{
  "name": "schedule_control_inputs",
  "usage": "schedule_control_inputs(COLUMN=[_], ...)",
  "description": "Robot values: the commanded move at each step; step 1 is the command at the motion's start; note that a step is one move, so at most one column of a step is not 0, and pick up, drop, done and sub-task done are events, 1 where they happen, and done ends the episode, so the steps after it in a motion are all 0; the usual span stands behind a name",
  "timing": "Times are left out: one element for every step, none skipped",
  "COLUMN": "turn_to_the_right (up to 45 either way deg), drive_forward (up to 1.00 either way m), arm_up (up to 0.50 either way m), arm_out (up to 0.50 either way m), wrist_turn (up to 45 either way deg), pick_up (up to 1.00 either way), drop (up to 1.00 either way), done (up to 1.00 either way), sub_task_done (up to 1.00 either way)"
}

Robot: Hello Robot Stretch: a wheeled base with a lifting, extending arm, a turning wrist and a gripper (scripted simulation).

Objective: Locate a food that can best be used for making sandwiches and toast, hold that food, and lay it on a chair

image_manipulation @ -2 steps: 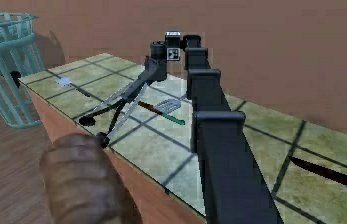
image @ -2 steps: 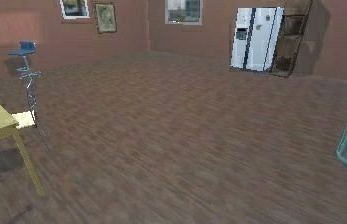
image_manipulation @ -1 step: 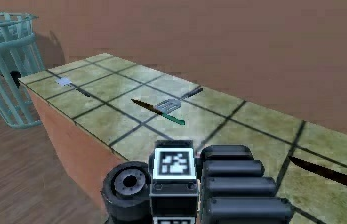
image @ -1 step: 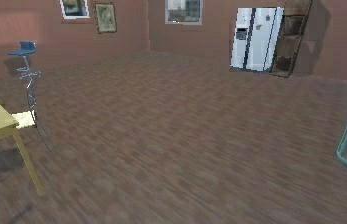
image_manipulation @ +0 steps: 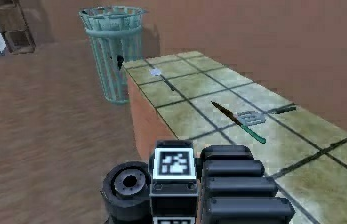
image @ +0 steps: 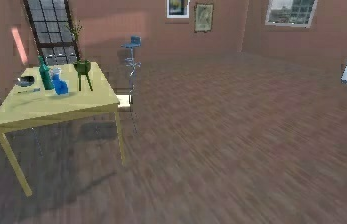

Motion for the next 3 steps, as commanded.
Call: schedule_control_inputs(turn_to_the_right=[0.0, 6.0, 0.0], drive_forward=[0.20, 0.00, 1.00], arm_up=[0.00, 0.00, 0.00], arm_out=[0.00, 0.00, 0.00], wrist_turn=[0.0, 0.0, 0.0], pick_up=[0.00, 0.00, 0.00], drop=[0.00, 0.00, 0.00], done=[0.00, 0.00, 0.00], sub_task_done=[0.00, 0.00, 0.00])
